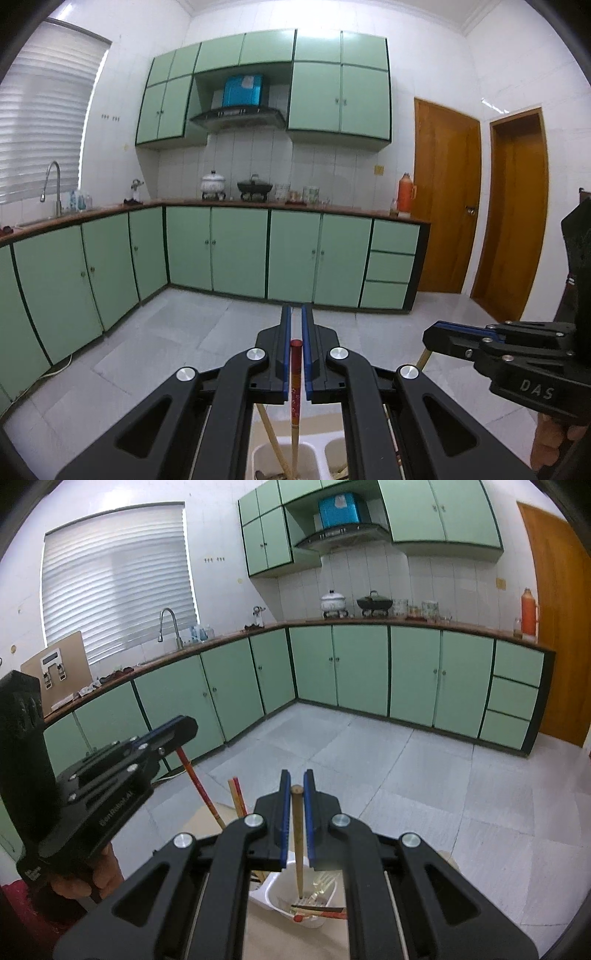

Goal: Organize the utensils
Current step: 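Open the right tool and withdraw it from the holder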

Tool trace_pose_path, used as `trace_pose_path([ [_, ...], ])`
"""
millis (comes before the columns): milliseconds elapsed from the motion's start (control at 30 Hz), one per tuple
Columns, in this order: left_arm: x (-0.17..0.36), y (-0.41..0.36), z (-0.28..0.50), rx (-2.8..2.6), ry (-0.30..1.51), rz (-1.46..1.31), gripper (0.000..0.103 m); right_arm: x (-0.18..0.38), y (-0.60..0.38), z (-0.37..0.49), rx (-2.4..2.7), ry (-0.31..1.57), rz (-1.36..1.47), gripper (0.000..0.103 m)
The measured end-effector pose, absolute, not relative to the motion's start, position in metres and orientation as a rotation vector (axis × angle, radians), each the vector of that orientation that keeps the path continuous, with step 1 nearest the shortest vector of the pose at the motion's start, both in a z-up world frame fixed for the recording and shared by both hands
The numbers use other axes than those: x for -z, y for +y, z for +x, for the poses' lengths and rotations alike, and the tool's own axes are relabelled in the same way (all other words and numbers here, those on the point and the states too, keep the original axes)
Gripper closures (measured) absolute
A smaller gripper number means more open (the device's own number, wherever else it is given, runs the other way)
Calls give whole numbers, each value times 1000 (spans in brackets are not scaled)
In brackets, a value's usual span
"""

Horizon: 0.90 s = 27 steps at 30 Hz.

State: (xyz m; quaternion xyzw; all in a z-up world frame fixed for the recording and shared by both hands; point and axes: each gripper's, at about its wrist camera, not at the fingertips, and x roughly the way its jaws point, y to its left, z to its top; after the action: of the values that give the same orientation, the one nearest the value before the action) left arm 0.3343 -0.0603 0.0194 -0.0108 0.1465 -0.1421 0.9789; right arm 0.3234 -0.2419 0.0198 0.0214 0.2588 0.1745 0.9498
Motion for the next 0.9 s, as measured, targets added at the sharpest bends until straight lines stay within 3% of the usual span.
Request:
trace_pose_path([
  [167, -2, -60, 343, 281, 351, -15, 97, 3, -237, 326, -365, 575, 37, 96],
  [233, 3, -59, 344, 272, 368, -10, 96, 10, -237, 325, -354, 595, 43, 91],
  [267, 4, -58, 343, 271, 375, -9, 92, 11, -236, 325, -351, 600, 45, 85],
  [467, -4, -44, 327, 244, 353, -18, 68, 8, -253, 308, -276, 561, 91, 81],
  [600, -12, -37, 311, 220, 344, -24, 57, 2, -263, 284, -211, 508, 70, 58],
  [800, -19, -28, 274, 199, 325, -31, 25, -7, -271, 240, -147, 432, 41, 26],
  [900, -21, -25, 252, 194, 307, -28, 12, -6, -278, 222, -142, 420, 73, 16],
])
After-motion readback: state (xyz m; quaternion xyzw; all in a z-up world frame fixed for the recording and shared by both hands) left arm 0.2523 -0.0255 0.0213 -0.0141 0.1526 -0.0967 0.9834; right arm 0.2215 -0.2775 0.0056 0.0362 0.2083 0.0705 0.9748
